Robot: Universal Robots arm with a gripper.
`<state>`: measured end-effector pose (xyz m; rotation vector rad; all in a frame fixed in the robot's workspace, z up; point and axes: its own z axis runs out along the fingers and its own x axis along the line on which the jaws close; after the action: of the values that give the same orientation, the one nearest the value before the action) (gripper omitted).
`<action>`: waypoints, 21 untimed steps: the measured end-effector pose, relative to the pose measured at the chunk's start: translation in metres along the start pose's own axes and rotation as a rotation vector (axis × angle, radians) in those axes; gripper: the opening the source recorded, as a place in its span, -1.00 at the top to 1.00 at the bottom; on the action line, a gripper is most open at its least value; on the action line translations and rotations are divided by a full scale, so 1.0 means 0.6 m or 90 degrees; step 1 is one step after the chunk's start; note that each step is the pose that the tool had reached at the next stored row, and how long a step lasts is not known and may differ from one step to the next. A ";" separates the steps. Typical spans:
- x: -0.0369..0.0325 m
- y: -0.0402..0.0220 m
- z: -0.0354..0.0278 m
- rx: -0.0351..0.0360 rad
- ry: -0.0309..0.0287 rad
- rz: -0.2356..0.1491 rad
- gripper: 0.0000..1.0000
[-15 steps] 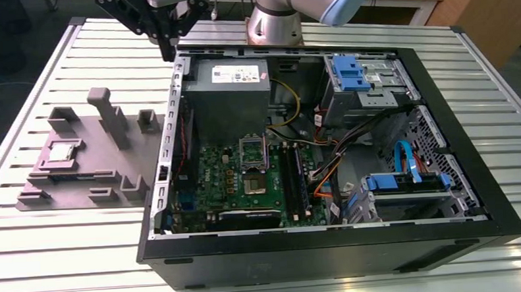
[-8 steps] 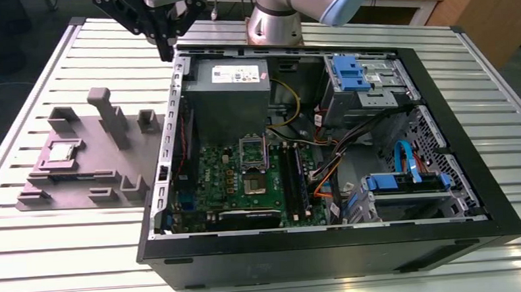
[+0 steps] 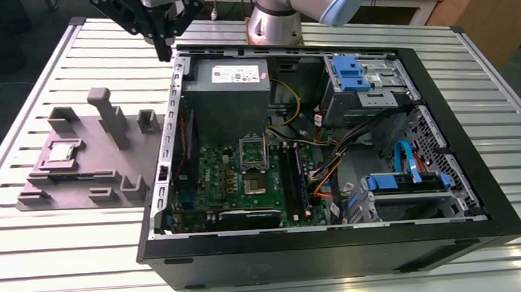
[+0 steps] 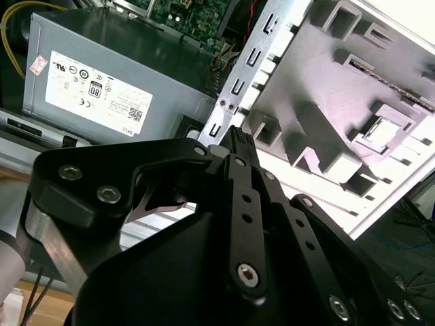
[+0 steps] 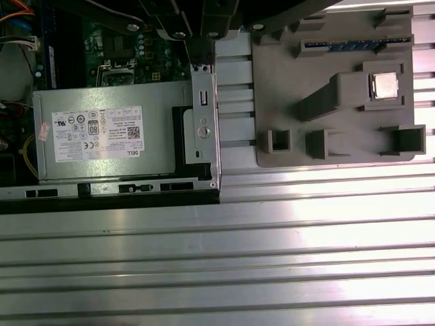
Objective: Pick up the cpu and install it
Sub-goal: 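Reach for the cpu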
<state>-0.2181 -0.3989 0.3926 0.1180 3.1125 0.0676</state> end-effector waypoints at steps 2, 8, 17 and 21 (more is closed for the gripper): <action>0.001 0.000 0.000 0.0000 0.0000 0.000 0.79; 0.004 0.000 0.000 0.0000 0.0000 0.000 0.79; 0.017 -0.001 0.000 0.0000 0.0000 0.000 0.79; 0.017 -0.001 0.000 0.0000 0.0000 0.000 0.79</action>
<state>-0.2285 -0.3989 0.3924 0.1180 3.1125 0.0677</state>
